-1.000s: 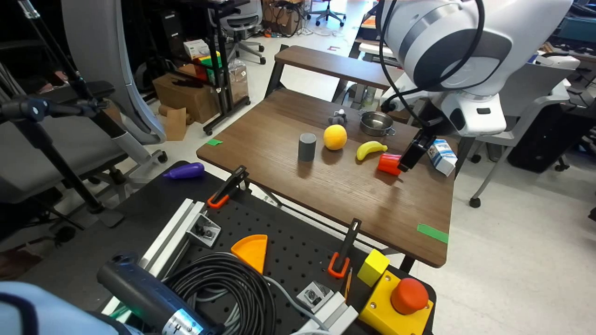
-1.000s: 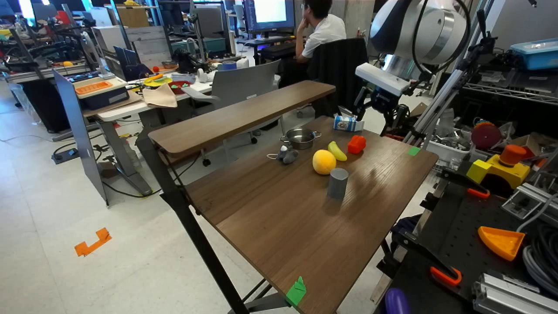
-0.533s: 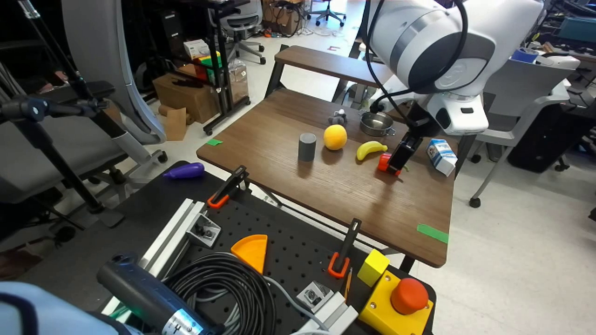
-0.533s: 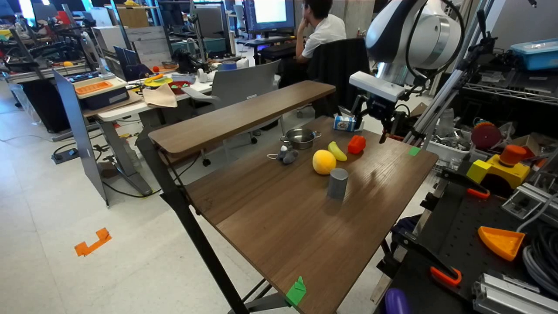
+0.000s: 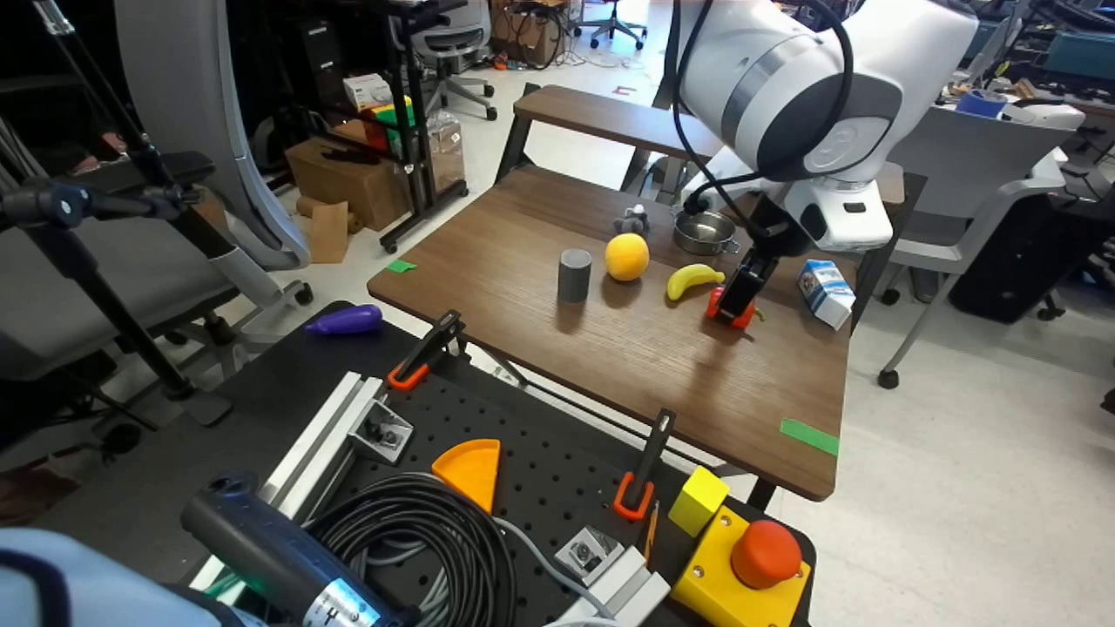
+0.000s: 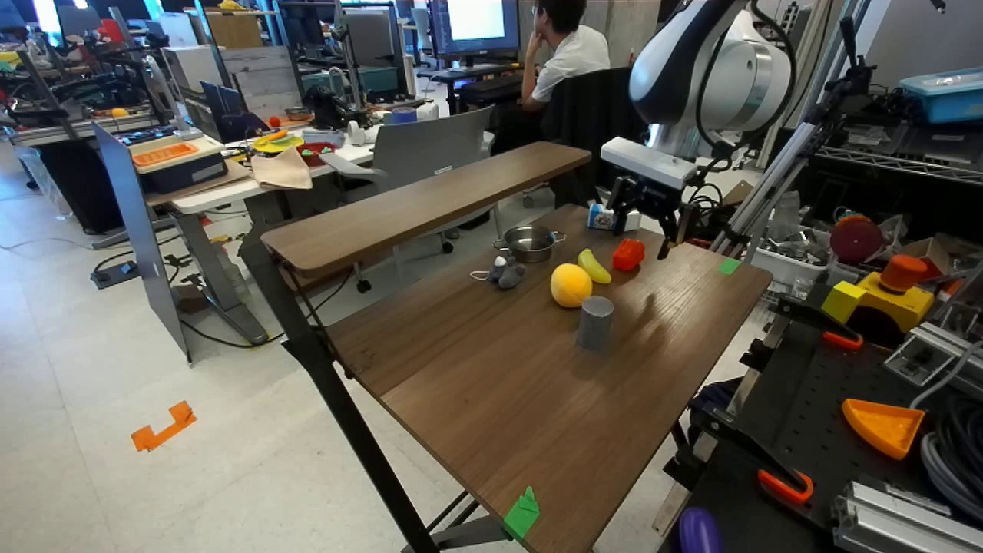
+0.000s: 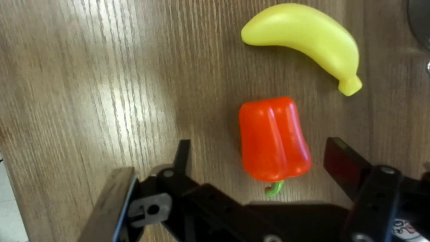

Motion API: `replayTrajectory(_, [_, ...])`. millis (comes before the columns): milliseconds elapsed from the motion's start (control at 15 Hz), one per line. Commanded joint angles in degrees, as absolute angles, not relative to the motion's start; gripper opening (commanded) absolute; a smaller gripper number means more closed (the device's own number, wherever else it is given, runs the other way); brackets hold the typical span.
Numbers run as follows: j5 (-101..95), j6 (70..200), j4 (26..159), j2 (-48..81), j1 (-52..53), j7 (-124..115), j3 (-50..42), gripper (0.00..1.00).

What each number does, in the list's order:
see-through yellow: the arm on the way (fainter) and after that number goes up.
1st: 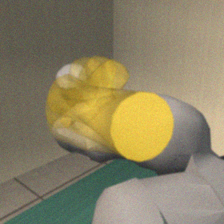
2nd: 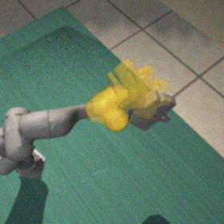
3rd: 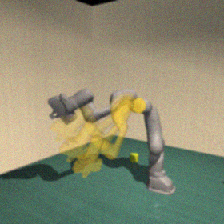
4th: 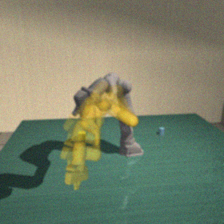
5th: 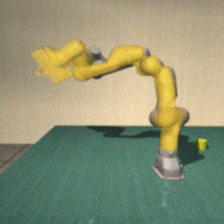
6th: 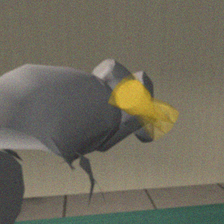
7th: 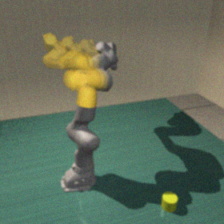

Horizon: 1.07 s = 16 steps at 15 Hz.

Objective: Pick up the orange toy and put it in the silver pot.

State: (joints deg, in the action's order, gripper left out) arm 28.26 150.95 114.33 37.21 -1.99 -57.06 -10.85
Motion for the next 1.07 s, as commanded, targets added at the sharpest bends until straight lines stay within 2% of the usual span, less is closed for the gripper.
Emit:
replayTrajectory(0, [26.21,148.67,110.31,39.85,-2.74,-59.50,-10.04,1.00])
replayTrajectory(600, [25.97,148.57,106.31,43.06,-2.45,-60.06,-10.11,1.00])
replayTrajectory(667, [25.65,148.25,105.99,43.28,-2.28,-60.39,-10.38,0.75])
replayTrajectory(800, [24.92,147.99,105.76,43.41,-2.08,-60.95,-10.65,0.71])
replayTrajectory(1000, [23.47,147.69,105.93,43.07,-1.91,-61.77,-10.83,0.45])
